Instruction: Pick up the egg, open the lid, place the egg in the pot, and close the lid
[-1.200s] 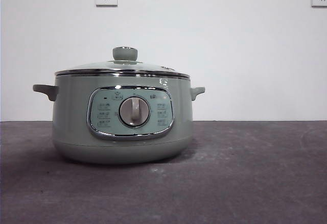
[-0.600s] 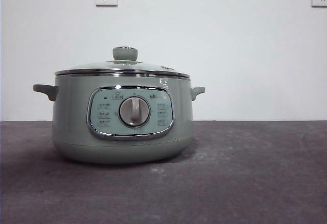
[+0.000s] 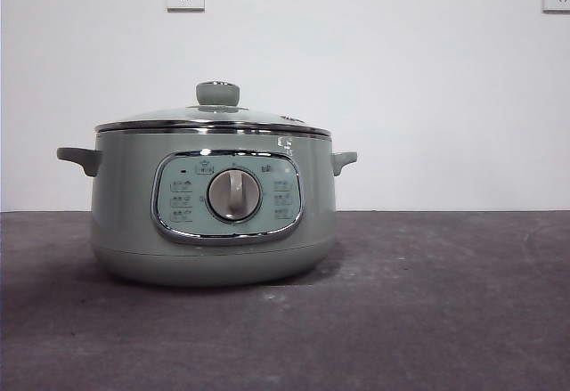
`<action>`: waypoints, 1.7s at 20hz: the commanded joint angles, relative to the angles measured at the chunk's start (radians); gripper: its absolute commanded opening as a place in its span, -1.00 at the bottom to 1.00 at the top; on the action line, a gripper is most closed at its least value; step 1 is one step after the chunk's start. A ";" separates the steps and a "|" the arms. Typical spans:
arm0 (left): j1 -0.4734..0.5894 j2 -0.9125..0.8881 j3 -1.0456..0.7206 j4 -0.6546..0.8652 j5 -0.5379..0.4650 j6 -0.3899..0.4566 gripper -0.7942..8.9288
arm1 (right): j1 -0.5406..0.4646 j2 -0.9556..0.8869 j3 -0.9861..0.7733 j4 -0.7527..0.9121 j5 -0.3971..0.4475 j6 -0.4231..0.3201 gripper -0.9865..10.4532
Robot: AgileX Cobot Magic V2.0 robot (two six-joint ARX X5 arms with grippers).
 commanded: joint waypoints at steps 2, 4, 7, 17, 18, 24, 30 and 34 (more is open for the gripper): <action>0.036 -0.021 -0.004 0.260 -0.118 0.139 -0.84 | 0.001 -0.001 -0.002 -0.016 0.003 0.003 -0.83; 0.116 -0.060 -0.037 0.488 -0.105 0.206 -0.84 | 0.001 -0.001 -0.002 -0.016 0.003 0.003 -0.83; 0.254 -0.192 -0.203 0.789 -0.112 0.204 -0.84 | 0.001 -0.003 -0.002 -0.016 0.003 0.003 -0.83; 0.444 -0.726 -0.992 1.089 -0.273 0.140 -0.84 | 0.001 -0.008 -0.002 -0.016 0.003 0.003 -0.83; 0.445 -0.755 -1.041 1.089 -0.274 0.122 -0.84 | 0.001 -0.008 -0.002 -0.016 0.003 0.003 -0.83; 0.445 -0.867 -1.236 1.077 -0.274 0.094 -0.84 | 0.001 -0.008 -0.002 -0.016 0.003 0.003 -0.83; 0.445 -0.899 -1.268 0.918 -0.272 0.089 -0.84 | 0.001 -0.008 -0.002 -0.016 0.003 0.003 -0.83; 0.444 -0.899 -1.268 0.859 -0.264 0.059 -0.84 | 0.001 -0.008 -0.002 -0.016 0.003 0.003 -0.83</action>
